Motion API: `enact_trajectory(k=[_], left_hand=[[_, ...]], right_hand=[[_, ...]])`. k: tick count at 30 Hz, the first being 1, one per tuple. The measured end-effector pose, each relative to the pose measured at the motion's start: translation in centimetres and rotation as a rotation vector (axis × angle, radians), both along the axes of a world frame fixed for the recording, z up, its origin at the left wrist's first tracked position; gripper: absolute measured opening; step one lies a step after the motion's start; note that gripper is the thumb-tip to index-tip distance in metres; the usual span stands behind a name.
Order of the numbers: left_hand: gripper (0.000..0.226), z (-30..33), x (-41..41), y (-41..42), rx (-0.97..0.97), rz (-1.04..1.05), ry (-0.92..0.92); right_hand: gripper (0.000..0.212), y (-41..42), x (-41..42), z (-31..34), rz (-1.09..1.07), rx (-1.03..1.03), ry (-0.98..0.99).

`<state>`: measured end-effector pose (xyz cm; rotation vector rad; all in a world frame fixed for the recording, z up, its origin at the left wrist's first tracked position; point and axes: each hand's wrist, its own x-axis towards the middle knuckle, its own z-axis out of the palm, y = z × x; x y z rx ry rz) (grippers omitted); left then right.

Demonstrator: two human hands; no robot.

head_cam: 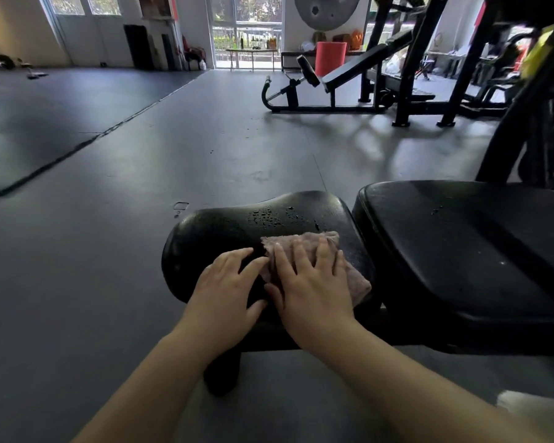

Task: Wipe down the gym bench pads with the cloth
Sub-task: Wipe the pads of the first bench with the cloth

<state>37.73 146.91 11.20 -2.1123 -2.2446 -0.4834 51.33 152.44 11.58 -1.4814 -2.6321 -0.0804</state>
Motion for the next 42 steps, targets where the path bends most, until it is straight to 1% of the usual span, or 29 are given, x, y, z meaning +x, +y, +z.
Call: enact_trajectory(k=[2,4,6,8,10,12,14,15,17,18,20,21,24,27,28,30,32,34,38,40,42], left_hand=[[0.076,0.1,-0.3,-0.2,-0.053,-0.015,0.062],[0.080,0.3,-0.4,-0.4,-0.083,-0.010,0.102],[0.080,0.5,-0.5,-0.6,-0.102,-0.004,0.114],[0.078,0.5,-0.6,-0.7,-0.086,0.007,0.080],[0.076,0.6,-0.8,-0.8,-0.073,0.020,0.053],[0.076,0.7,-0.9,-0.7,-0.071,0.020,0.062],[0.078,0.7,-1.1,-0.5,-0.062,0.017,0.054],[0.078,0.6,-1.3,-0.3,-0.062,0.015,0.049],[0.079,0.7,-1.5,0.0,-0.076,0.010,0.054],[0.079,0.7,-1.6,0.1,-0.078,0.007,0.057],[0.079,0.8,-1.8,0.2,-0.060,-0.005,0.038],[0.079,0.8,-1.8,0.2,-0.042,-0.010,0.023],[0.079,0.7,-2.0,0.5,0.016,-0.009,0.027],[0.079,0.8,-2.0,0.7,0.030,-0.009,0.045],[0.078,0.9,-1.9,0.7,0.025,-0.011,0.033],[0.079,0.8,-1.9,0.5,0.030,-0.011,0.042],[0.081,0.4,-2.1,0.5,0.053,-0.004,0.059],[0.080,0.1,-2.1,0.6,0.072,0.001,0.051],[0.083,-0.1,-2.4,0.9,0.129,-0.015,0.055],[0.085,-0.2,-2.5,1.1,0.156,-0.021,0.080],[0.086,-0.5,-2.6,1.1,0.184,-0.030,0.078]], right_hand=[[0.064,0.7,1.3,0.0,0.040,0.000,0.006],[0.067,2.0,2.8,0.5,0.032,-0.069,0.002],[0.060,3.9,3.8,0.5,-0.063,-0.139,0.057],[0.058,4.7,4.0,1.2,-0.149,-0.207,0.108],[0.059,4.3,3.8,1.2,-0.164,-0.216,0.087],[0.061,3.0,4.0,0.6,-0.107,-0.160,0.018],[0.074,2.0,4.8,0.3,-0.007,-0.086,-0.039],[0.082,2.0,5.2,0.3,0.034,-0.077,-0.052],[0.086,3.0,5.7,0.5,0.062,-0.101,-0.056],[0.083,3.9,5.6,0.6,0.057,-0.118,-0.049],[0.068,6.8,4.9,0.6,0.034,-0.190,-0.023],[0.066,8.6,4.4,0.4,0.029,-0.223,-0.011],[0.081,14.1,3.0,-0.3,0.031,-0.265,0.053],[0.066,18.2,1.3,0.0,-0.034,-0.311,0.079],[0.066,18.8,0.7,0.1,-0.061,-0.320,0.087],[0.072,18.9,0.2,0.4,-0.113,-0.336,0.092],[0.075,17.2,0.5,0.9,-0.126,-0.363,0.087],[0.076,14.6,1.4,1.6,-0.071,-0.356,0.050],[0.074,8.5,4.0,2.1,0.133,-0.239,-0.088],[0.069,7.6,5.0,2.0,0.174,-0.224,-0.127],[0.067,9.1,5.1,1.5,0.184,-0.247,-0.100]])
